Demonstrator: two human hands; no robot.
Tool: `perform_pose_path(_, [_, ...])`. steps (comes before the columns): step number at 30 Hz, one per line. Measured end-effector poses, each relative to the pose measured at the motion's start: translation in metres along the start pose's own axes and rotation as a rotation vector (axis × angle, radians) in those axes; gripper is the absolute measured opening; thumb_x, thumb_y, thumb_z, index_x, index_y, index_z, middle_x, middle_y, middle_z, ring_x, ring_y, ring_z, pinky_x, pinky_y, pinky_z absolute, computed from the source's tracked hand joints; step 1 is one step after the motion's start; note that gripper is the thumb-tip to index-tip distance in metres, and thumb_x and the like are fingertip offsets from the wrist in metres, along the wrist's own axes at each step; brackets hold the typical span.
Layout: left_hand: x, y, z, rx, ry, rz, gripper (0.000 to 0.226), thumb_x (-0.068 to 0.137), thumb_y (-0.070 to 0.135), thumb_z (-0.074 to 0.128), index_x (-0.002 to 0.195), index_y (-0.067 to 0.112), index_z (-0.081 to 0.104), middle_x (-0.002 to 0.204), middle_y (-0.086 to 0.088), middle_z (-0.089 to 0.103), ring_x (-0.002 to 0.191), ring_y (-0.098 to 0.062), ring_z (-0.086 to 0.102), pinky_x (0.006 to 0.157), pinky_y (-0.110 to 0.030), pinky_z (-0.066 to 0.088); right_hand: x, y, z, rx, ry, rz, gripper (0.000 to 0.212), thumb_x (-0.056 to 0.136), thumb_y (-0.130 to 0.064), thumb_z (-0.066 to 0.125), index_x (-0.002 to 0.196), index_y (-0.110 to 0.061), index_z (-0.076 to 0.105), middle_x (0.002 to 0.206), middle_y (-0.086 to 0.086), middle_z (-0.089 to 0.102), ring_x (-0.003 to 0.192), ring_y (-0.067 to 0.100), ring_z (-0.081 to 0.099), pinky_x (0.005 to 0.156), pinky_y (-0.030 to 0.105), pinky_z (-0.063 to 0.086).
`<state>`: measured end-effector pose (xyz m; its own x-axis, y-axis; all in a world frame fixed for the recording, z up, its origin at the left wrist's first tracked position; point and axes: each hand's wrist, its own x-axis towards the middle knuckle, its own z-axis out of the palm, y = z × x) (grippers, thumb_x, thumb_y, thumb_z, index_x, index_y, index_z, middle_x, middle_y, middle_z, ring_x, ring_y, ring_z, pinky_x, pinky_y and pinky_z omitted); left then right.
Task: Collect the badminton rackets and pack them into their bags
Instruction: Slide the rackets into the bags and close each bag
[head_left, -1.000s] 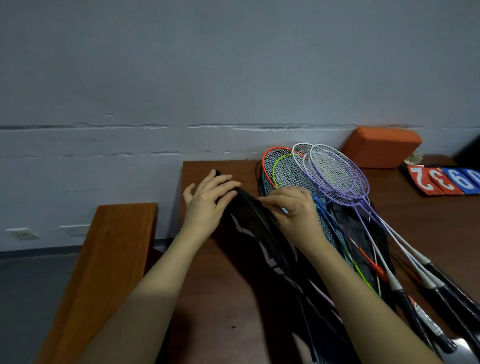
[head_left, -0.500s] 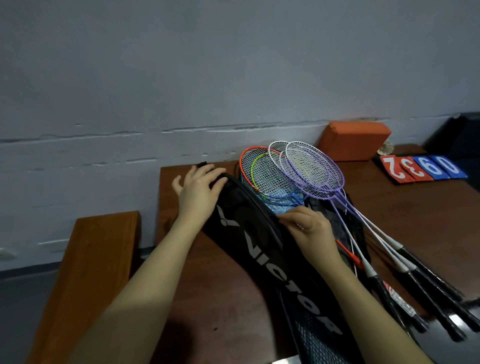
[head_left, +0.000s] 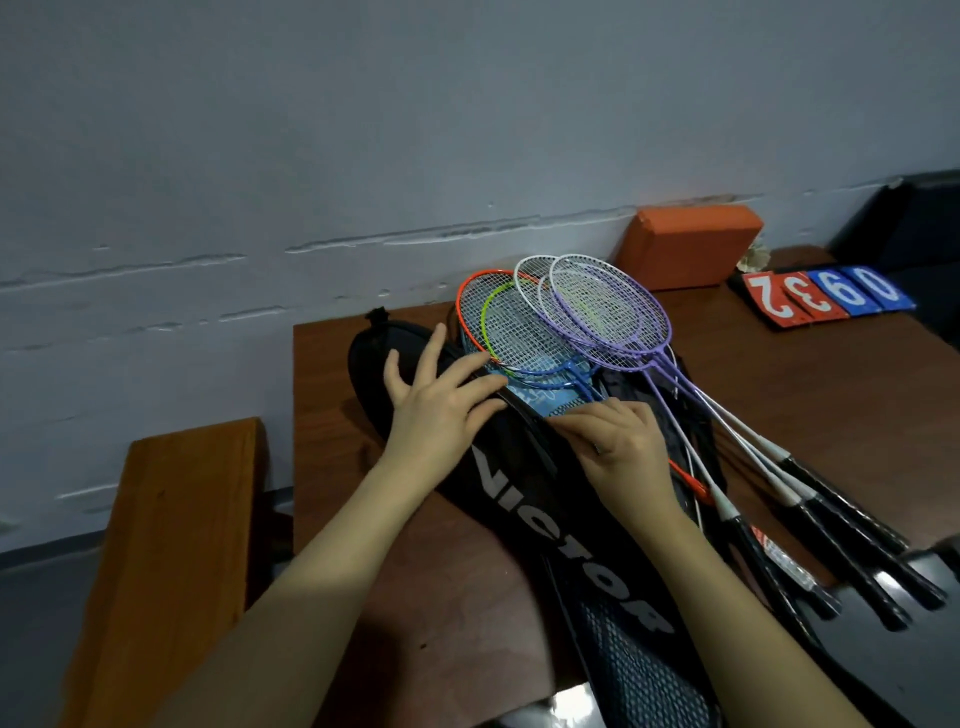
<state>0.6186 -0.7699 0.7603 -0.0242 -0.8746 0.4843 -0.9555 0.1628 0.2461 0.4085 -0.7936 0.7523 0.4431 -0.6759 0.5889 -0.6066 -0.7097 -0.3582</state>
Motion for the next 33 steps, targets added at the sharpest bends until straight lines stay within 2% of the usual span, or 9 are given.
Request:
perform_pose_path(7, [0.019,0.000,0.022,0.019,0.000,-0.116,0.035,0.084,0.045,0.044,0.101,0.029,0.070,0.121,0.004,0.062,0.133,-0.037,0.035,0.100,-0.065,0.016,-0.053,0.038,-0.022,-0.108,-0.038,0.124,0.016,0.083,-0.026,0.059,0.086,-0.021,0.074,0.083,-0.010,0.070,0.076,0.010,0.058,0.067,0.025,0.030])
perform_pose_path(11, [0.026,0.021,0.027,0.108,-0.031,-0.170,0.031,0.086,0.034,0.047,0.107,0.023,0.068,0.128,-0.005,0.057,0.131,-0.038,0.036,0.100,-0.063,0.021,-0.050,0.050,-0.026,-0.026,-0.068,0.160,0.012,0.080,-0.021,0.063,0.084,-0.021,0.074,0.083,-0.010,0.070,0.077,0.007,0.057,0.066,0.021,0.029])
perform_pose_path(13, [0.021,0.043,0.031,0.105,-0.040,-0.057,0.027,0.080,0.022,0.063,0.107,0.022,0.068,0.131,-0.007,0.055,0.130,-0.038,0.037,0.099,-0.063,0.024,-0.042,0.054,-0.025,0.036,-0.082,0.147,0.011,0.080,-0.020,0.062,0.083,-0.021,0.073,0.081,-0.011,0.069,0.075,0.009,0.059,0.067,0.024,0.033])
perform_pose_path(16, [-0.005,0.082,0.040,0.131,-0.130,0.159,0.031,0.071,0.025,0.076,0.101,0.027,0.070,0.124,0.000,0.061,0.126,-0.033,0.045,0.095,-0.062,0.032,-0.036,0.057,-0.025,0.081,-0.088,0.077,0.015,0.081,-0.025,0.059,0.084,-0.021,0.073,0.081,-0.010,0.069,0.075,0.010,0.060,0.066,0.031,0.036])
perform_pose_path(18, [-0.020,0.091,0.049,0.145,-0.136,0.113,0.024,0.076,0.028,0.068,0.100,0.029,0.070,0.119,0.003,0.063,0.125,-0.028,0.046,0.094,-0.060,0.035,-0.035,0.058,-0.024,0.123,-0.080,0.061,0.013,0.081,-0.024,0.060,0.084,-0.021,0.072,0.081,-0.009,0.070,0.076,0.009,0.057,0.066,0.031,0.035])
perform_pose_path(20, [-0.025,0.090,0.054,0.112,-0.116,0.050,0.024,0.081,0.031,0.055,0.100,0.031,0.069,0.117,0.007,0.064,0.125,-0.022,0.040,0.097,-0.054,0.029,-0.037,0.059,-0.023,0.164,-0.091,0.068,0.016,0.081,-0.026,0.057,0.085,-0.021,0.072,0.081,-0.008,0.070,0.076,0.008,0.056,0.066,0.031,0.034])
perform_pose_path(23, [-0.020,0.087,0.054,0.053,-0.083,0.025,0.019,0.083,0.033,0.052,0.090,0.032,0.070,0.105,0.010,0.067,0.122,-0.019,0.043,0.095,-0.048,0.022,-0.039,0.060,-0.023,0.183,-0.107,0.081,0.020,0.081,-0.028,0.055,0.085,-0.020,0.073,0.080,-0.008,0.069,0.075,0.010,0.057,0.066,0.030,0.034])
perform_pose_path(27, [-0.018,0.090,0.061,-0.057,-0.022,0.014,0.026,0.085,0.032,0.046,0.085,0.025,0.072,0.098,0.008,0.068,0.119,-0.020,0.042,0.091,-0.059,0.033,-0.042,0.063,-0.031,0.130,-0.133,0.065,0.012,0.077,-0.022,0.064,0.082,-0.018,0.074,0.076,-0.005,0.070,0.069,0.017,0.064,0.065,0.029,0.036])
perform_pose_path(33, [-0.012,0.091,0.079,-0.128,0.008,-0.039,0.030,0.087,0.033,0.045,0.085,0.023,0.073,0.101,0.004,0.070,0.122,-0.017,0.039,0.097,-0.060,0.025,-0.069,0.083,-0.055,0.022,-0.238,0.111,0.009,0.072,-0.020,0.068,0.078,-0.022,0.074,0.073,-0.009,0.069,0.066,0.016,0.063,0.060,0.027,0.037])
